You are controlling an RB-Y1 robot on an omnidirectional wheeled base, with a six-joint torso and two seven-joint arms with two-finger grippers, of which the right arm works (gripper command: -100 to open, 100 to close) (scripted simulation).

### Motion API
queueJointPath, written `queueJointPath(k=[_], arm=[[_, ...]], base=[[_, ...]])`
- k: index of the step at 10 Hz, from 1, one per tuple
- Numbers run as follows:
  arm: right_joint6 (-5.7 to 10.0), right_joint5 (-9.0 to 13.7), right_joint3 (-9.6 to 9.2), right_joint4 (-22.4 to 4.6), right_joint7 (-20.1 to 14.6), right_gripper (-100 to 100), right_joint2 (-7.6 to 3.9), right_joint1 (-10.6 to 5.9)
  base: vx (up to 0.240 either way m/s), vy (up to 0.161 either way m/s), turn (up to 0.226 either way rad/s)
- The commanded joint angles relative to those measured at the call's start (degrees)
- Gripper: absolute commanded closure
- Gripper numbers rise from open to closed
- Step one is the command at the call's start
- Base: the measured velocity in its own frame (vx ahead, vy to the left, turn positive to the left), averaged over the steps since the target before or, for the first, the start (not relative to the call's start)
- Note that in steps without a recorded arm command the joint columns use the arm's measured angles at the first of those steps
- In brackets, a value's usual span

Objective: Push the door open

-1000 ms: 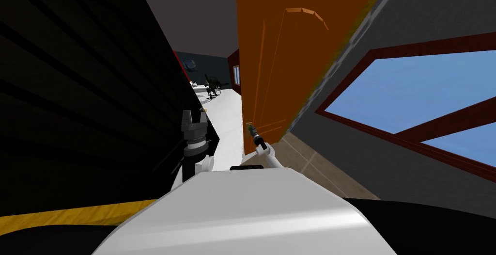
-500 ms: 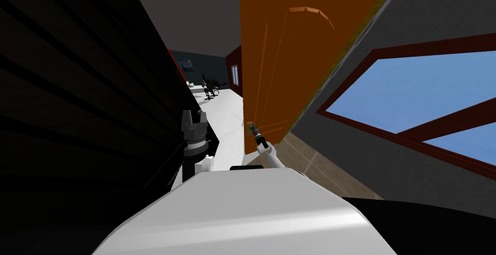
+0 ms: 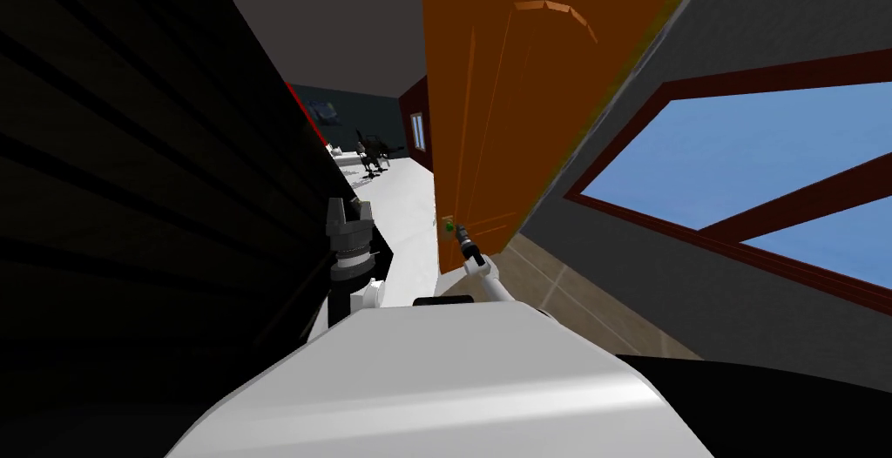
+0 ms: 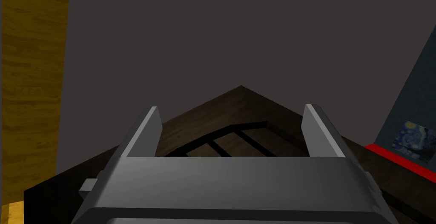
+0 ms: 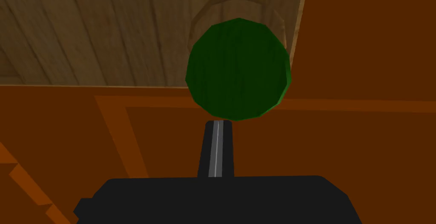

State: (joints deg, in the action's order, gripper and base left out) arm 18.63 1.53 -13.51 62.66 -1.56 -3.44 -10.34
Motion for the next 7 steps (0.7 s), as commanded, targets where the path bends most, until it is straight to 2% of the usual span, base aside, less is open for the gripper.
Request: queueJointPath(k=[1, 5, 6, 7], arm=[[-0.18, 0.1, -0.4, 0.3, -0.2, -100, 0.03, 0.18], [-0.61, 0.3, -1.36, 1.1, -0.7, -100, 1.19, 0.73], [-0.51, 0.3, -1.17, 0.8, -0.6, -100, 0.99, 0.53], [-0.21, 0.3, -0.96, 0.5, -0.5, -100, 0.53, 0.44]], base=[[-0.226, -0.046, -0.016], [-0.239, -0.02, -0.011], [-0.096, -0.004, -0.002], [0.057, 0.036, 0.025]])
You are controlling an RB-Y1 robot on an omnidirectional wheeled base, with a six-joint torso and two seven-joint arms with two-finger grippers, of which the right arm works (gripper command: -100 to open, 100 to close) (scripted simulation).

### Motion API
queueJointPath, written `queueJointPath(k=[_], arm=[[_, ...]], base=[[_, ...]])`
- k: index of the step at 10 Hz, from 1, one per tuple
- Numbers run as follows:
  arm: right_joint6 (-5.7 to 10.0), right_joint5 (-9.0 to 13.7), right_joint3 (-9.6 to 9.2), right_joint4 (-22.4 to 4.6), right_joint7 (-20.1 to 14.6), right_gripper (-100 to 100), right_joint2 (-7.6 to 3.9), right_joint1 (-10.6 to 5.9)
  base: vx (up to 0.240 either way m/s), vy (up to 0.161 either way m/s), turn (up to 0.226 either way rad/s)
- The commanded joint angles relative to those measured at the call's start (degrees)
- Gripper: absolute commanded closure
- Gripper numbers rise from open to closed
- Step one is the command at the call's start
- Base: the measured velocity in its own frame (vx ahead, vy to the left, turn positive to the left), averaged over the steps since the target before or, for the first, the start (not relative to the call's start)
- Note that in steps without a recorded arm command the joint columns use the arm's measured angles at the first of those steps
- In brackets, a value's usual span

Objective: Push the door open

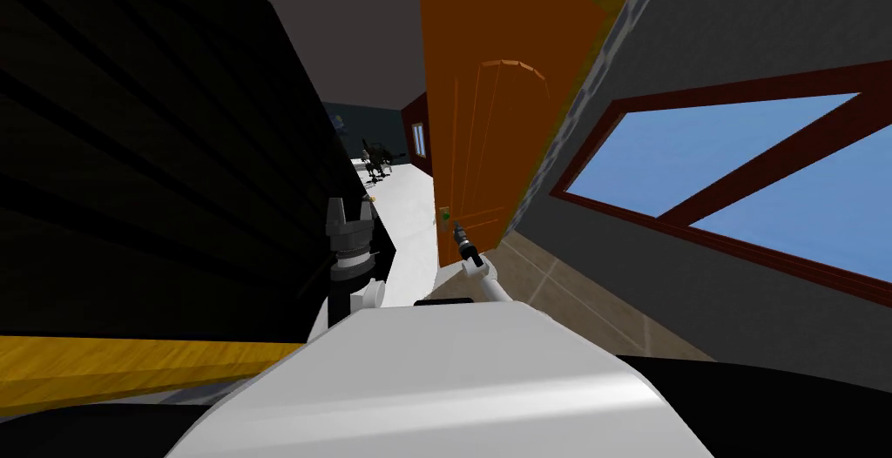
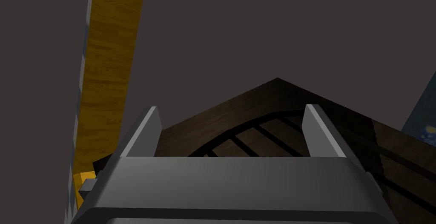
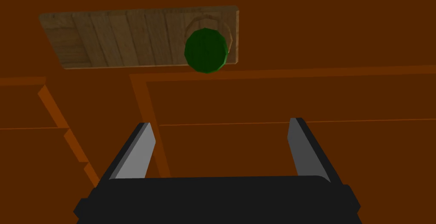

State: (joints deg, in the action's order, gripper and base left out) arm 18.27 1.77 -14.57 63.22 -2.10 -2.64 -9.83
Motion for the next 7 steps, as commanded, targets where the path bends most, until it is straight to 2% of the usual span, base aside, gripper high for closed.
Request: queueJointPath(k=[1, 4, 7], arm=[[0.23, 0.0, 0.16, -0.2, 0.1, -100, -0.36, -0.11], [0.78, 0.0, 0.64, -0.7, 0.3, -100, -0.35, -0.34], [1.28, 0.0, 1.06, -1.1, 0.5, -100, 0.61, -0.54]], base=[[0.142, 0.06, 0.016], [0.206, 0.08, 0.02], [0.181, 0.054, 0.019]])
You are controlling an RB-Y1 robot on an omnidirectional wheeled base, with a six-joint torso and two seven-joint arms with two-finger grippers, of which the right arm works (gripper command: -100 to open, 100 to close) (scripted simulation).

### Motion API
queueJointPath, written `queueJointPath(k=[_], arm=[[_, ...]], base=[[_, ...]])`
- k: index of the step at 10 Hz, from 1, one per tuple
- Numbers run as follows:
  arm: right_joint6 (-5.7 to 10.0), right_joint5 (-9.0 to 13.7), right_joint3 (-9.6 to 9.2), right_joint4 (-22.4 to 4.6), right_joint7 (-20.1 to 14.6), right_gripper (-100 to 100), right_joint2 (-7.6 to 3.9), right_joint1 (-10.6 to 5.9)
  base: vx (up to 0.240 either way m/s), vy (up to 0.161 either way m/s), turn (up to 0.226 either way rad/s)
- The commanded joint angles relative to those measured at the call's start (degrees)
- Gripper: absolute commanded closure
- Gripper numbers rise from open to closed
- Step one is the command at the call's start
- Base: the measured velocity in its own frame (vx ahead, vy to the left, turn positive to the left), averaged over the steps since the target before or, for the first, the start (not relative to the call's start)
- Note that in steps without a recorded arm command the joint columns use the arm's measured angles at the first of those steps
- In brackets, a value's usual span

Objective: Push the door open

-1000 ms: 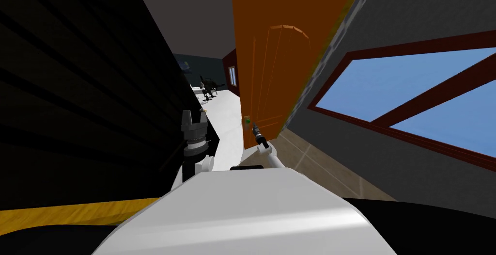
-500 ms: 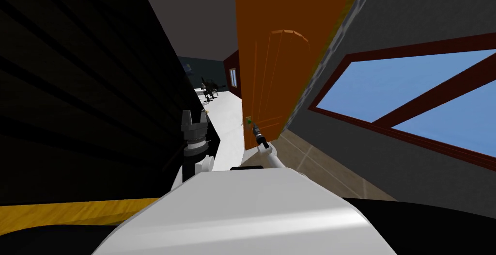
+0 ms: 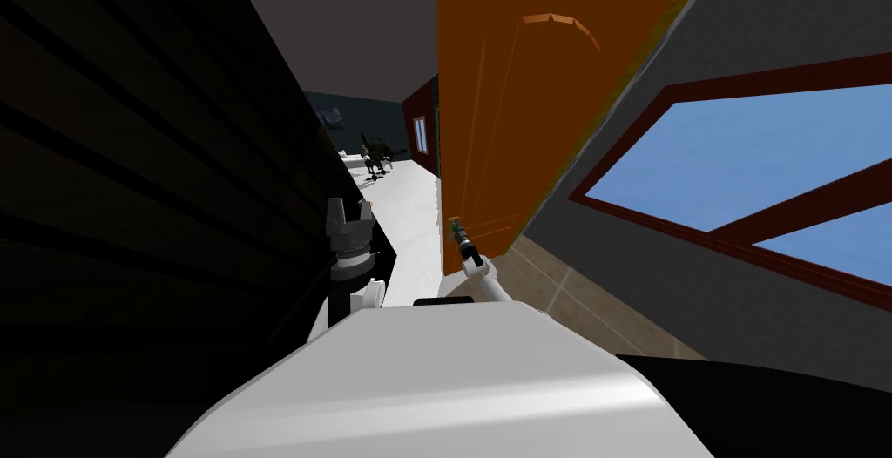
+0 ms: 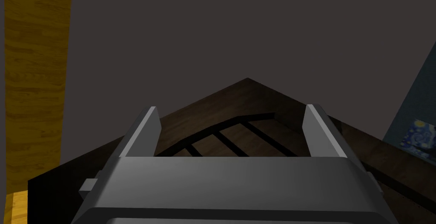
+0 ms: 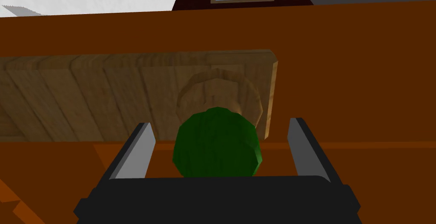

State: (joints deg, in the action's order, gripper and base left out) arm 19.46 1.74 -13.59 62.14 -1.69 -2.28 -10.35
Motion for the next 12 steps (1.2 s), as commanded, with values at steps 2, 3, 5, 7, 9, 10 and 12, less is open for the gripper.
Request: queueJointPath(k=[2, 3, 5, 7, 9, 10, 12], arm=[[0.0, 0.0, 0.0, 0.0, 0.0, 100, 0.0, 0.0], [0.0, 0.0, 0.0, 0.0, 0.0, 100, 0.0, 0.0], [0.0, 0.0, 0.0, 0.0, 0.0, 100, 0.0, 0.0], [0.0, 0.0, 0.0, 0.0, 0.0, 100, 0.0, 0.0], [-0.02, 1.7, -0.57, -0.1, 1.7, 100, -0.79, 0.06], [0.01, 2.4, -0.8, -0.2, 2.4, 100, -1.03, 0.04], [0.07, 4.0, -1.34, -0.2, 4.0, 100, -1.49, 0.01]], base=[[0.033, 0.01, -0.001], [-0.032, -0.01, 0.004], [-0.017, -0.006, 0.001], [-0.003, -0.001, -0.002], [0.122, 0.034, -0.14], [0.145, 0.058, -0.086], [0.158, 0.068, -0.119]])
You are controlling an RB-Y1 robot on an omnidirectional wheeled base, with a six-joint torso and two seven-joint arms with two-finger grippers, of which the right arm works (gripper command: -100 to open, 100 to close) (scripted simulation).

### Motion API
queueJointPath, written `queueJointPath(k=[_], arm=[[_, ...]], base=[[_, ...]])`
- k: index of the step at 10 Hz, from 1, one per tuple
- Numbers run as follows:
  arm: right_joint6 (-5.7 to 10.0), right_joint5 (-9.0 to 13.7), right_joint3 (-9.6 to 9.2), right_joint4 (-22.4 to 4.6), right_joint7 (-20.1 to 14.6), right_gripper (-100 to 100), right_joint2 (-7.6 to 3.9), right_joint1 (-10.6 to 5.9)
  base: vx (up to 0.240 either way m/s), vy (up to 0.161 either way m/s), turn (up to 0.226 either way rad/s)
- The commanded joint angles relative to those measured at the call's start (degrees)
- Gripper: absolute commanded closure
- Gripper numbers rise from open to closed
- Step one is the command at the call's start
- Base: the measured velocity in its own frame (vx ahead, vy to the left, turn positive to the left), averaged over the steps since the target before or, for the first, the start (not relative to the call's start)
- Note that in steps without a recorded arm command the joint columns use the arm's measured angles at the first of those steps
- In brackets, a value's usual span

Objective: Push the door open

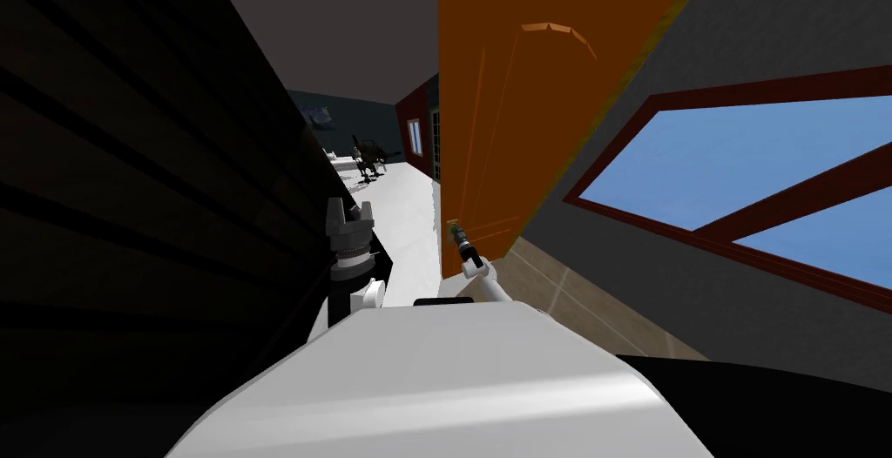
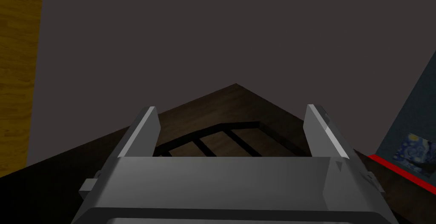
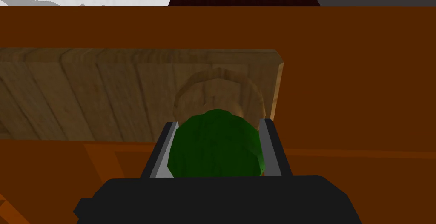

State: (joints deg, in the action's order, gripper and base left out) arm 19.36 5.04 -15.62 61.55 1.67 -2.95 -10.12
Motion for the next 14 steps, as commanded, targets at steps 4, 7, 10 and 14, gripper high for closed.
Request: queueJointPath(k=[4, 7, 10, 14], arm=[[0.34, 4.7, -0.66, 0.3, 4.6, 100, -1.49, -0.31], [-0.05, 4.3, -1.09, 0.8, 3.4, -100, -1.14, -0.12], [-0.95, 4.8, -2.2, 2.0, 2.9, -100, -0.11, 0.3], [-0.75, 4.8, -2.35, 2.0, 2.9, -100, -0.05, 0.37]], base=[[0.204, 0.041, -0.197], [-0.151, 0.005, -0.006], [-0.262, -0.013, -0.015], [-0.123, 0.012, 0.0]])
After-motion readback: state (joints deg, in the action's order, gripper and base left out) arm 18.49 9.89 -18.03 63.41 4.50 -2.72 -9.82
